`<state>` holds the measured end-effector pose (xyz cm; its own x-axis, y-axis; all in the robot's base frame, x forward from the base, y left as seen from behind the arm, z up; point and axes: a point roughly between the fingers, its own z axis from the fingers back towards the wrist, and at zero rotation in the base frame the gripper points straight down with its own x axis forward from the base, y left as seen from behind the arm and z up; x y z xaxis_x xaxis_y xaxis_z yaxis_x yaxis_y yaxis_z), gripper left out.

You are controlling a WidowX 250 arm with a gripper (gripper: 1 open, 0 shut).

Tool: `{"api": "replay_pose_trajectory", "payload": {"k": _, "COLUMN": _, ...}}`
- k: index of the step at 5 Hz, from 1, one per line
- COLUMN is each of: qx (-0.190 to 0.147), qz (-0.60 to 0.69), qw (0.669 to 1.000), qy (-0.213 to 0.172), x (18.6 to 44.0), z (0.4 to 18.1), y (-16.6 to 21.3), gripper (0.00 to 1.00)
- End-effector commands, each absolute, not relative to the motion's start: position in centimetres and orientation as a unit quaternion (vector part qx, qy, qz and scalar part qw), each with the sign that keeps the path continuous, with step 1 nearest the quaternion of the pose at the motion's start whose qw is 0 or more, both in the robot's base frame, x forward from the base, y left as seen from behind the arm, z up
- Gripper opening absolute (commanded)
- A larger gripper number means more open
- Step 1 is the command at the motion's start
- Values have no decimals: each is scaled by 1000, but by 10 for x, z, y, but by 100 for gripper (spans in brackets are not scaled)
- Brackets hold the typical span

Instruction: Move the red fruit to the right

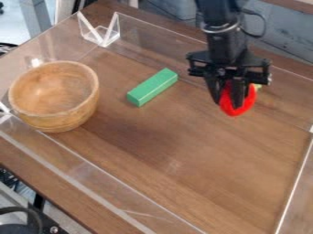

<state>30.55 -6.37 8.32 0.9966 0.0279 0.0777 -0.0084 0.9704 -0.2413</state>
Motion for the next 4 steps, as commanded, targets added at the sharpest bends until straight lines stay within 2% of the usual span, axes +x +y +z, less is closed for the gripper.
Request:
{"api": "replay_pose_trajectory", "payload": {"k": 1, "qx": -105, "qz": 2, "qw": 993, "qy": -58, "x": 317, "z": 97, "y": -65, "gripper": 0}}
{"api": "replay_pose_trajectory", "payload": {"k": 3, "qx": -83, "qz": -24, "qw": 995, "qy": -46, "x": 318, "z": 92, "y": -75, "gripper": 0}}
{"api": "replay_pose_trajectory", "payload": {"k": 4, "qx": -72, "qz": -12, "qw": 996, "qy": -43, "x": 321, "z": 83, "y": -84, "gripper": 0}}
